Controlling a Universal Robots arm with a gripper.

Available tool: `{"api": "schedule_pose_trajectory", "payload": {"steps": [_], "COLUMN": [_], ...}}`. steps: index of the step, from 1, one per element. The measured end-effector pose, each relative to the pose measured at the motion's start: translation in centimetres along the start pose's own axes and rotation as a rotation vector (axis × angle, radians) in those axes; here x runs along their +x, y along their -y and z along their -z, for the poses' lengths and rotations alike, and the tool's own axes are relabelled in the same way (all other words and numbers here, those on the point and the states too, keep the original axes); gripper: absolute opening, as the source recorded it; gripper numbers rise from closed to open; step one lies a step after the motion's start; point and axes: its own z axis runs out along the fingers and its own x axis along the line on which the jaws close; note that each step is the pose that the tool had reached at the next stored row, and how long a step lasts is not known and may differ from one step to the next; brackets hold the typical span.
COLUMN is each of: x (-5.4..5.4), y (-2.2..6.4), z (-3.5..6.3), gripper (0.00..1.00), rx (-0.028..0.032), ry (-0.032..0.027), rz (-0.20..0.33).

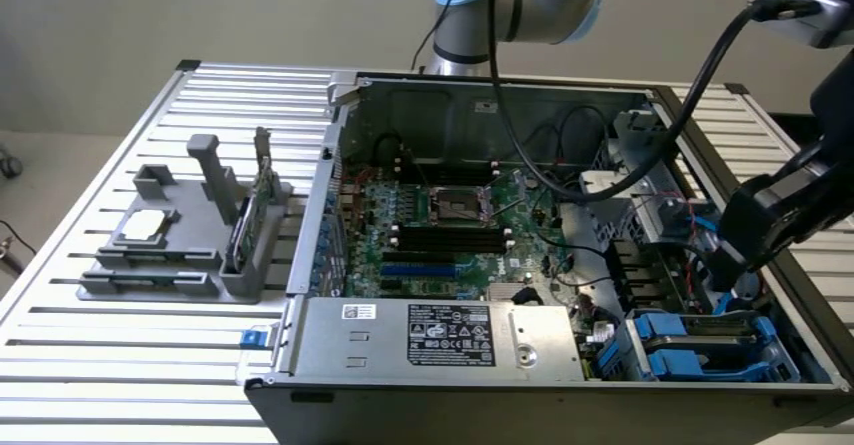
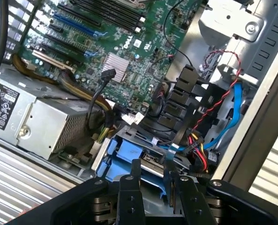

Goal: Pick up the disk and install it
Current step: 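Insert the first disk wire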

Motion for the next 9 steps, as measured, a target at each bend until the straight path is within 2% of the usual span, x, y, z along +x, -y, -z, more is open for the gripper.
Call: {"api": "schedule_pose_trajectory", "payload": {"steps": [9], "x": [0.00], "y": [0.00], "z": [0.00], "gripper": [0.34], "rx": [-0.0087], "ry": [0.0065], "rz": [-0.163]}}
